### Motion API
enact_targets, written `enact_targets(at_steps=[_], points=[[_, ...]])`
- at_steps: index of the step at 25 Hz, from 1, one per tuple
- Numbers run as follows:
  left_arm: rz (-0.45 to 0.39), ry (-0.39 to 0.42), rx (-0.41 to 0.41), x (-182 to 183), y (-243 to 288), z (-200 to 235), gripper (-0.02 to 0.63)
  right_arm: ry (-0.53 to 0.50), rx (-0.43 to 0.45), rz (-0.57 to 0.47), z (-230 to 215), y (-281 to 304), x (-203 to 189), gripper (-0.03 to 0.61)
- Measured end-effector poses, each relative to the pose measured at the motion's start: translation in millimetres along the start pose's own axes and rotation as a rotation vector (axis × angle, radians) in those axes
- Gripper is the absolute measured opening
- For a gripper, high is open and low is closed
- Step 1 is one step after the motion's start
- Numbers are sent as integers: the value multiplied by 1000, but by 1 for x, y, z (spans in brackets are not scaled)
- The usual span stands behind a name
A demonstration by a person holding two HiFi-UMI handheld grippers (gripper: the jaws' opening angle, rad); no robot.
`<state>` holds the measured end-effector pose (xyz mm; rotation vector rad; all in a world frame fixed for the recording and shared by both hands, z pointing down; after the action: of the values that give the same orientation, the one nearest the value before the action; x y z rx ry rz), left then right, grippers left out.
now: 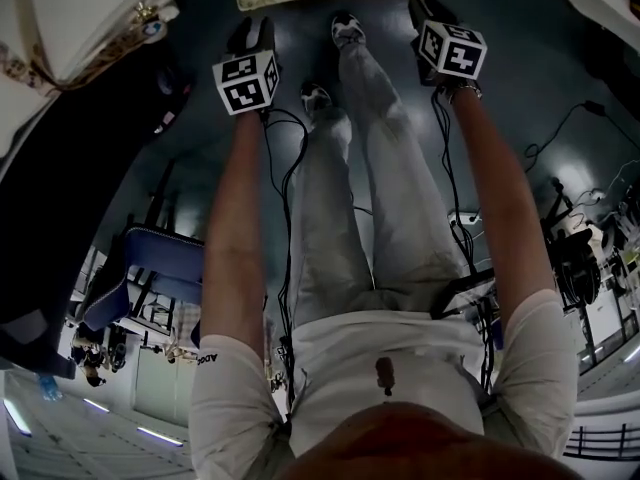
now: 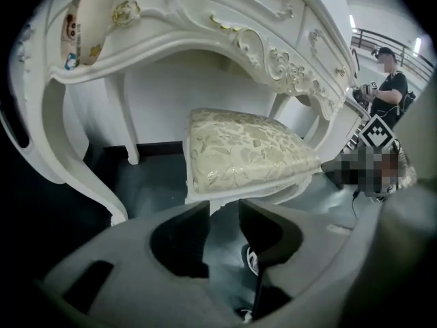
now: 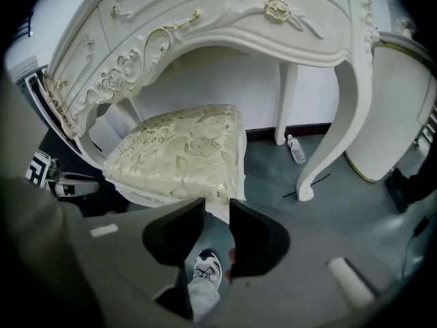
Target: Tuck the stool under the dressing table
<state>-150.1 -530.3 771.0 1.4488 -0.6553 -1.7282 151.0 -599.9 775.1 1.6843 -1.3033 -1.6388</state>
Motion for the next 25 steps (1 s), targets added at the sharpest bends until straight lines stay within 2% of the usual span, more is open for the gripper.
enact_targets(at_steps=[4,7,9,11,13,17,20,25], points=[[-20,-15,18,19,14,2,137,13,-22,-9,1,8,11,117],[-64,-67,91,28,20,16,129,-65,7,-36,12,11,13,114],[-64,-121,112,32,28,25,113,-96,11,-38,12,22,28,114],[-66,-150,114,40,36,30,112,-31,-21,-52,5,38,55,112],[-82,-143,103,51,38,30,112,20,-40,-61,-1,51,85,109],[-96,-79,57,66,37,21,112,-2,-35,-48,-12,60,122,105],[-96,-78,44,61,25,18,88,1,-18,-66,-5,43,113,95],[-47,-75,-2,31,-17,4,8,-44,-15,-37,5,-5,44,8]])
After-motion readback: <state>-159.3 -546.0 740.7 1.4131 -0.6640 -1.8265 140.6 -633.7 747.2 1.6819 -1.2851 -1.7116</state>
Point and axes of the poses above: the fingertips, and each gripper's own axes: y forward along the fingers, z to its left, x out of its top, the point moved 1 cm from there along -y, backward along the fingers, and after that the axes turned 1 degree about -y, right-handed, at the moved point
